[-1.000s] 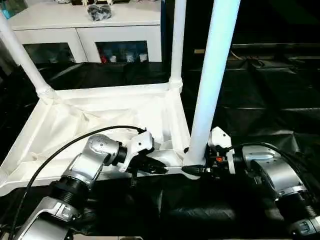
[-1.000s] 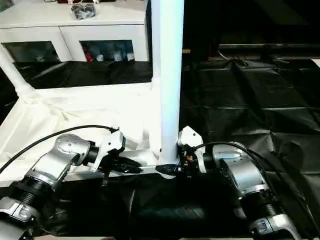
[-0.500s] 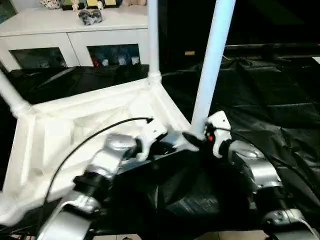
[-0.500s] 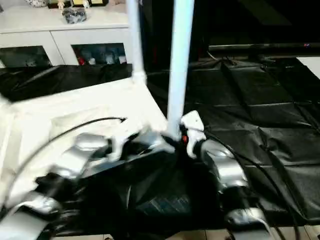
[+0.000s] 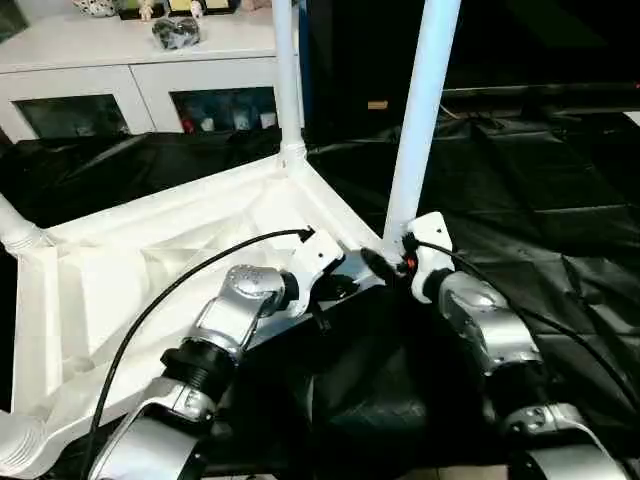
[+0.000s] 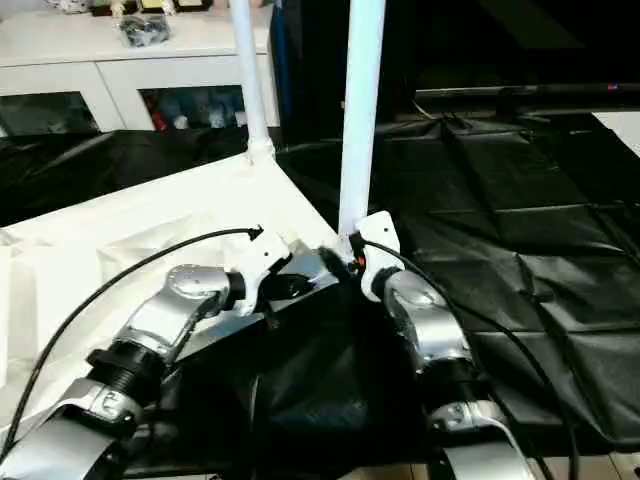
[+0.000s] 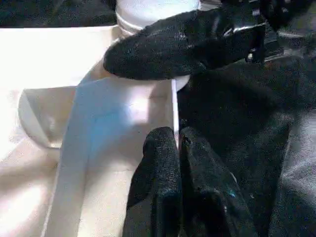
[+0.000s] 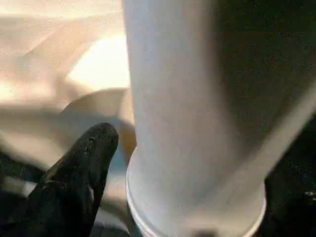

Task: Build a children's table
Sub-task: Rotate leg to tighten

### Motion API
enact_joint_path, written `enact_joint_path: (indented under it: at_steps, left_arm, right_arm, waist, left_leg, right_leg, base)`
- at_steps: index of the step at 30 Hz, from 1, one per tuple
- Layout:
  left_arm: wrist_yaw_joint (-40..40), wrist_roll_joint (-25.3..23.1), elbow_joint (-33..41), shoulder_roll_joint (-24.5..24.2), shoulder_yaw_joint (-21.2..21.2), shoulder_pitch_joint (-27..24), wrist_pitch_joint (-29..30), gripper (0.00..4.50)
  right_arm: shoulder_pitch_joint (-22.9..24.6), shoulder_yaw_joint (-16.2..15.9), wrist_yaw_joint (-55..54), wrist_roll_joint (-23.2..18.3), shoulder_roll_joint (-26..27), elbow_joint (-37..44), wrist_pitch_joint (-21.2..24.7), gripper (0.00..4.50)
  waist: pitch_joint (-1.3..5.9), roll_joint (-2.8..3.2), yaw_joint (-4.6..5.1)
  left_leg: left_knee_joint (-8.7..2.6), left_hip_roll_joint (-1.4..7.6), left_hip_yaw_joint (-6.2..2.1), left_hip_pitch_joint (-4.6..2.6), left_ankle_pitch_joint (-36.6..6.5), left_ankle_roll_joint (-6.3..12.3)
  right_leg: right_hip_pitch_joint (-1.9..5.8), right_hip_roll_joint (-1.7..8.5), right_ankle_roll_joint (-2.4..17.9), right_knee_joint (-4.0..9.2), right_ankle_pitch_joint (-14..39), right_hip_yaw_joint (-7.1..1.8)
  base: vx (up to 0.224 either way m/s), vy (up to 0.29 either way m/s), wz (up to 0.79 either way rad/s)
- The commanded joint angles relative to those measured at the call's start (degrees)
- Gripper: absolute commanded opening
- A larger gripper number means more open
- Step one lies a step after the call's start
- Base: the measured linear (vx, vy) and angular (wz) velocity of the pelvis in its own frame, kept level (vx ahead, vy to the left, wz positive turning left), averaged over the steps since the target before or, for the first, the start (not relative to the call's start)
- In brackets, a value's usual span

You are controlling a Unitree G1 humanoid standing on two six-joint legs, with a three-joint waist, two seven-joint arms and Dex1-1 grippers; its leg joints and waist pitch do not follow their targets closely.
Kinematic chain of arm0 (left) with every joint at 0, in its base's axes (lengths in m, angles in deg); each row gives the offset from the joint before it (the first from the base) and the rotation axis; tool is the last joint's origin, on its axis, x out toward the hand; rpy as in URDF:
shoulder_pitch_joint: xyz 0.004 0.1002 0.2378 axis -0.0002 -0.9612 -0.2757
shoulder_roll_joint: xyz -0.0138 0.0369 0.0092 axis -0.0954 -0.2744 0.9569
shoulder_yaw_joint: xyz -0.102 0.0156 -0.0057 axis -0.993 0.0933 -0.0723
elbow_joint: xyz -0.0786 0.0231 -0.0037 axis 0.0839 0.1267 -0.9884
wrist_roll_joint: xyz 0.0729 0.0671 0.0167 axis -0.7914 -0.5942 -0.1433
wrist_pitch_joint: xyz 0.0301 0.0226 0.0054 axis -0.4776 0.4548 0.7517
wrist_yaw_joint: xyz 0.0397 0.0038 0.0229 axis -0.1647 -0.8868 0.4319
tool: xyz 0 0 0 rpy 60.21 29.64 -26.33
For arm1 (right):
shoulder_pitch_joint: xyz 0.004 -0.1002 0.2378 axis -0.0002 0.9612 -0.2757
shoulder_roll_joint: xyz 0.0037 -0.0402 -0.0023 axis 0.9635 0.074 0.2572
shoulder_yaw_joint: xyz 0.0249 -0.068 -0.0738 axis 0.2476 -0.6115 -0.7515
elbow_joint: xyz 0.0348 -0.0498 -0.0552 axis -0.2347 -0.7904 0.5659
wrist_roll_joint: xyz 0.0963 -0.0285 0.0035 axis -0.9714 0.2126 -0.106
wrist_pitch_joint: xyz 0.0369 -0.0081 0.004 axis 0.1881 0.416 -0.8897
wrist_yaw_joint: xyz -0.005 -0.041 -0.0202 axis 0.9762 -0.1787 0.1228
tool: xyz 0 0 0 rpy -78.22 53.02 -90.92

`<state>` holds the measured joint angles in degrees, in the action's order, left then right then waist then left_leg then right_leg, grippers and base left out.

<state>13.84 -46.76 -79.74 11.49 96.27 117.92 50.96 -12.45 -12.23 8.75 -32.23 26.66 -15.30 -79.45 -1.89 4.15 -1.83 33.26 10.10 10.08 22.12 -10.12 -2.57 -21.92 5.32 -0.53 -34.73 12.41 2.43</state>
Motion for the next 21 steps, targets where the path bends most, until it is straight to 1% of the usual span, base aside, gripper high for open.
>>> enact_joint_path:
  at_steps: [1, 2, 3, 4, 5, 6, 7, 8, 9, 10, 12, 13, 14, 15, 16, 17, 19, 20, 21]
  left_arm:
    - [-5.8, 1.9, 2.4, 1.0, 4.3, -0.4, -1.7, 0.0]
    - [-7.5, 2.1, 3.1, 0.0, 4.6, -0.8, -1.8, 0.0]
    - [-9.6, 2.4, 3.8, -1.2, 5.0, -1.2, -2.6, 0.0]
    - [-9.6, 2.4, 3.8, -1.2, 5.0, -1.2, -2.6, 0.0]
    - [-13.4, 2.6, 4.5, -3.4, 5.5, -1.8, -4.6, 0.0]
    - [-13.4, 2.6, 4.5, -3.4, 5.5, -1.8, -4.6, 0.0]
    - [-15.3, 2.9, 4.8, -4.4, 5.8, -2.1, -5.2, 0.0]
    - [-15.4, 2.9, 4.9, -4.4, 5.8, -2.1, -5.2, 0.0]
    - [-18.8, 4.0, 6.0, -5.8, 5.9, -2.7, -5.2, 0.0]
    - [-20.6, 4.6, 6.8, -6.6, 6.1, -3.0, -5.1, 0.0]
    - [-23.5, 5.3, 7.9, -8.1, 6.4, -3.4, -5.0, 0.0]
    - [-24.0, 5.3, 8.0, -8.4, 6.5, -3.4, -4.9, 0.0]
    - [-25.4, 5.5, 8.3, -9.4, 6.9, -3.5, -4.9, 0.0]
    - [-26.7, 5.6, 8.7, -10.3, 7.3, -3.6, -4.7, 0.0]
    - [-27.7, 5.8, 8.9, -10.8, 7.5, -3.7, -4.7, 0.0]
    - [-28.2, 5.7, 8.8, -11.2, 7.5, -3.7, -5.1, 0.0]
    - [-28.4, 5.5, 8.6, -11.5, 7.4, -3.6, -5.6, 0.0]
    - [-28.3, 5.3, 8.4, -11.5, 7.3, -3.5, -5.9, 0.0]
    - [-28.4, 5.4, 8.4, -11.6, 7.3, -3.5, -6.1, 0.0]
  right_arm:
    - [1.4, -6.5, 7.6, -0.8, 1.3, 1.2, 0.1, 3.84]
    - [2.1, -7.0, 10.7, -1.3, -0.4, 2.6, -0.5, 3.84]
    - [2.9, -7.6, 14.5, -2.1, -2.6, 4.6, -0.6, 3.84]
    - [2.9, -7.6, 14.5, -2.1, -2.6, 4.6, -0.6, 3.84]
    - [4.4, -8.6, 21.3, -3.6, -6.3, 8.2, -0.2, 3.84]
    - [4.4, -8.6, 21.3, -3.6, -6.3, 8.2, -0.2, 3.84]
    - [4.9, -9.1, 24.1, -4.3, -7.9, 9.5, 0.2, 3.84]
    - [4.9, -9.2, 24.2, -4.3, -8.0, 9.6, 0.3, 3.84]
    - [5.7, -9.9, 28.1, -4.8, -10.0, 11.6, 1.1, 3.84]
    - [6.2, -10.5, 30.2, -5.0, -11.2, 12.8, 1.6, 3.84]
    - [6.8, -11.4, 33.1, -5.3, -12.8, 14.5, 2.2, 3.84]
    - [6.9, -11.6, 33.6, -5.3, -13.1, 14.7, 2.2, 3.84]
    - [7.1, -11.9, 34.6, -5.5, -13.6, 15.4, 2.5, 3.84]
    - [7.2, -12.3, 35.4, -5.6, -14.1, 15.9, 2.6, 3.7]
    - [7.3, -12.5, 36.1, -5.8, -14.5, 16.4, 2.8, 3.7]
    - [7.4, -12.7, 36.6, -5.9, -14.8, 16.8, 3.2, 3.53]
    - [7.5, -13.0, 37.0, -5.9, -14.9, 17.3, 3.6, 3.5]
    - [7.6, -13.1, 37.1, -5.8, -14.9, 17.5, 3.8, 3.4]
    - [7.7, -13.2, 37.2, -5.9, -15.0, 17.8, 4.2, 3.4]
  waist:
    - [3.16, -0.76, -0.33]
    - [3.13, -0.76, -0.3]
    - [3.13, -0.83, -0.39]
    - [3.2, -0.85, -0.66]
    - [3.06, -0.51, -0.94]
    - [3.04, -0.61, -1.03]
    - [2.92, -0.58, -1.07]
    - [2.87, -0.57, -1.09]
    - [2.86, -0.58, -1.26]
    - [2.81, -0.65, -1.55]
    - [2.78, -0.63, -1.59]
    - [2.85, -0.52, -1.74]
    - [2.78, -0.71, -1.68]
    - [2.77, -0.67, -1.67]
    - [2.79, -0.7, -1.69]
    - [2.76, -0.6, -1.75]
    - [2.85, -0.6, -1.8]
    - [2.86, -0.74, -1.8]
    - [2.86, -0.69, -1.79]
  left_leg:
    - [-3.63, 2.59, -0.72, -0.59, -10.3, 5.3]
    - [-3.51, 2.54, -0.63, -0.53, -9.4, 6.1]
    - [-3.51, 2.56, -0.67, -0.53, -9.2, 6.38]
    - [-3.29, 2.69, -0.57, -0.62, -8.7, 7.11]
    - [-3.44, 2.82, -0.58, -0.69, -9.2, 7.45]
    - [-3.45, 2.88, -0.53, -0.76, -9.7, 7.48]
    - [-3.61, 2.96, -0.5, -0.7, -10.5, 7.08]
    - [-3.71, 2.96, -0.5, -0.77, -11.3, 6.73]
    - [-3.76, 3.04, -0.54, -0.92, -12.2, 6.15]
    - [-3.92, 3.13, -0.65, -0.91, -12.5, 5.77]
    - [-3.94, 3.15, -0.53, -0.94, -12.6, 5.76]
    - [-3.98, 3.26, -0.59, -1.09, -12.6, 5.53]
    - [-4.0, 3.15, -0.6, -0.96, -12.5, 5.32]
    - [-4.0, 3.11, -0.57, -0.91, -12.5, 5.28]
    - [-3.97, 3.09, -0.56, -0.98, -12.4, 5.12]
    - [-3.99, 3.11, -0.55, -1.03, -12.3, 5.06]
    - [-3.91, 3.09, -0.53, -1.07, -11.9, 4.96]
    - [-3.89, 3.09, -0.5, -1.06, -11.8, 4.98]
    - [-3.88, 3.05, -0.56, -0.96, -11.4, 4.92]
  right_leg:
    - [2.35, 2.84, 14.9, 3.96, 0.1, -1.64]
    - [2.33, 2.84, 15.7, 3.81, -1.6, -1.56]
    - [2.46, 2.82, 15.7, 3.82, -1.6, -1.47]
    - [2.53, 2.79, 16.0, 3.67, -2.2, -1.46]
    - [2.42, 2.76, 16.0, 3.86, -1.2, -1.35]
    - [2.4, 2.65, 16.0, 3.9, -0.4, -1.31]
    - [2.3, 2.69, 16.1, 3.87, 0.7, -1.36]
    - [2.25, 2.69, 16.1, 3.98, 1.8, -1.35]
    - [2.22, 2.75, 15.8, 4.06, 3.6, -1.41]
    - [2.42, 2.69, 15.5, 4.06, 4.3, -1.43]
    - [2.19, 2.69, 15.7, 4.03, 4.1, -1.5]
    - [2.07, 2.75, 15.9, 4.0, 4.1, -1.55]
    - [2.16, 2.74, 15.9, 3.94, 4.1, -1.54]
    - [2.15, 2.77, 15.9, 3.94, 4.4, -1.56]
    - [2.14, 2.81, 15.9, 3.95, 4.7, -1.58]
    - [2.09, 2.77, 15.7, 3.99, 4.8, -1.62]
    - [2.07, 2.8, 16.0, 3.89, 4.2, -1.62]
    - [2.06, 2.78, 16.0, 3.92, 4.0, -1.64]
    - [2.14, 2.82, 16.1, 3.81, 3.8, -1.6]
  base:
    - [0.0, 0.0, 0.0]
    - [0.0, 0.0, 0.0]
    - [0.0, 0.0, 0.0]
    - [0.0, 0.0, 0.0]
    - [0.0, 0.0, 0.0]
    - [0.0, 0.0, 0.0]
    - [0.0, 0.0, 0.0]
    - [0.0, 0.0, 0.0]
    - [0.0, 0.0, 0.0]
    - [0.0, 0.0, 0.0]
    - [0.0, 0.0, 0.0]
    - [0.0, 0.0, 0.0]
    - [0.0, 0.0, 0.0]
    - [0.0, 0.0, 0.0]
    - [0.0, 0.0, 0.0]
    - [0.0, 0.0, 0.0]
    - [0.0, 0.0, 0.0]
    - [0.0, 0.0, 0.0]
    - [0.0, 0.0, 0.0]
